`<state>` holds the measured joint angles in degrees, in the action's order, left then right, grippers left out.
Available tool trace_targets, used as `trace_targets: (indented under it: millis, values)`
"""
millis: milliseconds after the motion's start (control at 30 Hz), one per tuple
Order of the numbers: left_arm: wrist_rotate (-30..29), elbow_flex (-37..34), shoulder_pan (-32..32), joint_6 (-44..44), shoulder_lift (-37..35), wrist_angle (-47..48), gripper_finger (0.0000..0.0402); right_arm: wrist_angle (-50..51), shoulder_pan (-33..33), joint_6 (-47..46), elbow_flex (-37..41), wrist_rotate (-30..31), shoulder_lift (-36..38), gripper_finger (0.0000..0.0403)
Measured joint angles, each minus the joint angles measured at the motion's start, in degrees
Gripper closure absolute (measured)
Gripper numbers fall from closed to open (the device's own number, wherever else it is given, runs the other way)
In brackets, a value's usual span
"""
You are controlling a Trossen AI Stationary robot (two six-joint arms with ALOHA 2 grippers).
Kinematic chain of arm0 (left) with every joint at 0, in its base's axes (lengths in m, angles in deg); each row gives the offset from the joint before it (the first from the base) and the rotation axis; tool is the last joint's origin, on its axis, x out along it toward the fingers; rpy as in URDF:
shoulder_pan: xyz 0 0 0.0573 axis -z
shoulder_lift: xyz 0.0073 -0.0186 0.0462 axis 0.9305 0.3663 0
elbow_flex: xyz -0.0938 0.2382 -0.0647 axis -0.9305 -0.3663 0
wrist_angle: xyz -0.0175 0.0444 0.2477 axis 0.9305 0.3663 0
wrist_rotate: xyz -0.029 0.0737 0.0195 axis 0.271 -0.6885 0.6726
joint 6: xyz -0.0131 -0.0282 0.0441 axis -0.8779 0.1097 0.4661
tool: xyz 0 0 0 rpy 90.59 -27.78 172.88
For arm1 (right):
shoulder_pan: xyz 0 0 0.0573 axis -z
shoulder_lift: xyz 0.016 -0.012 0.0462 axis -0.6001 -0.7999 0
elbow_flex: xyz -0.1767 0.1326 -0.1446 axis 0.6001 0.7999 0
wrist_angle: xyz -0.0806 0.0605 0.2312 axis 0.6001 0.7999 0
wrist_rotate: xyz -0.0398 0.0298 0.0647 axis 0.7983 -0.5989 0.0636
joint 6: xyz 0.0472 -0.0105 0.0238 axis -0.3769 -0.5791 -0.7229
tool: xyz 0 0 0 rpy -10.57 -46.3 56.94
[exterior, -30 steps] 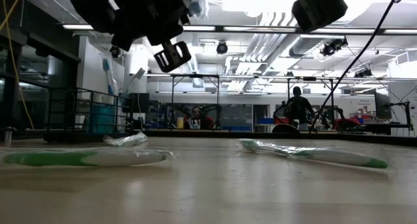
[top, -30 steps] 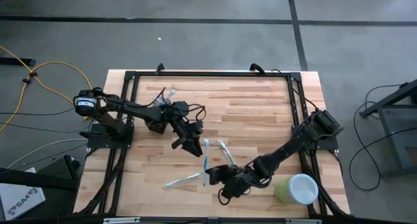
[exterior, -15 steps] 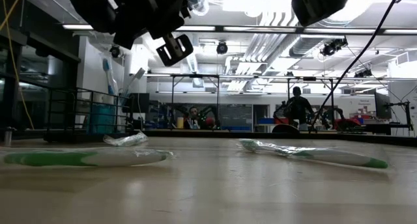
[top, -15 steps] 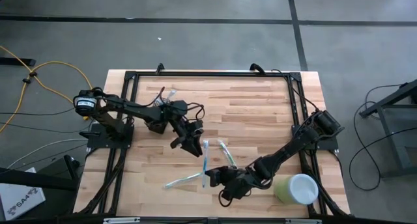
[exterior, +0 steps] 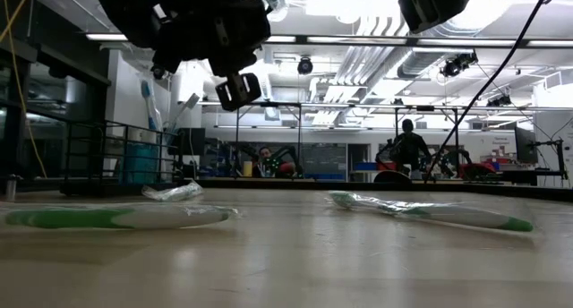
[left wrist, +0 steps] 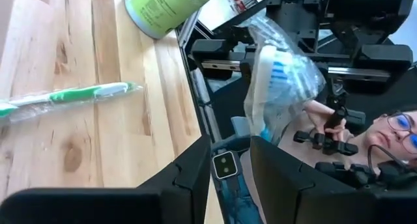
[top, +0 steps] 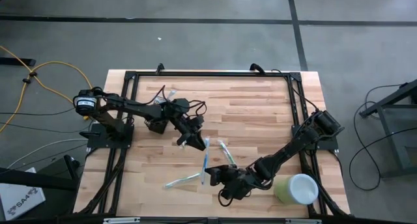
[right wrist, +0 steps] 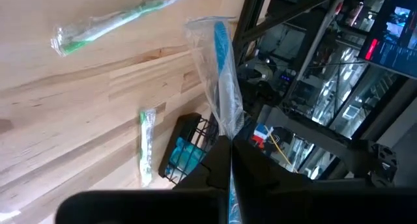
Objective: Pick & Place toothbrushing station
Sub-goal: Put the blue toothbrush into the black wire organizer
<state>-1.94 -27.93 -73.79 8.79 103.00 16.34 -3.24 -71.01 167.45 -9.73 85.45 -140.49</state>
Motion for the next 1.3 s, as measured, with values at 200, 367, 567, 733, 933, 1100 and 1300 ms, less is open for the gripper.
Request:
trace_targets:
  millis: [200, 367, 567, 733, 933, 1100, 1300]
  values:
    - [-0.2, 0.0, 0.2, 1.1, 0.0, -0.4, 0.0295, 0.0, 0.0, -0.3, 0.0, -0.5, 0.0, 0.04]
    - [-0.4, 0.0, 0.2, 1.8, 0.0, -2.6, 0.0295, -0.2, 0.2, -0.5, 0.0, -2.3, 0.0, 0.04]
    - [0.1, 0.0, 0.2, 2.0, 0.0, -4.3, 0.0295, -1.1, 0.2, -0.6, 0.0, -3.6, 0.0, 0.04]
    - [0.1, 0.0, 1.3, 2.1, 0.0, -4.9, 0.0295, -2.1, 0.8, -0.4, 0.0, -4.8, 0.0, 0.04]
    - [0.1, 0.0, 3.2, 2.8, 0.0, -4.9, 0.0295, -3.6, 2.0, -0.2, 0.0, -6.6, 0.0, 0.04]
    - [0.3, 0.0, 3.4, 2.8, 0.0, -5.1, 0.0295, -4.8, 2.1, 0.0, 0.0, -7.8, 0.0, 0.04]
    - [-0.2, 0.0, 3.1, 2.8, 0.0, -5.7, 0.0295, -5.0, 2.1, -0.4, 0.0, -8.5, 0.0, 0.04]
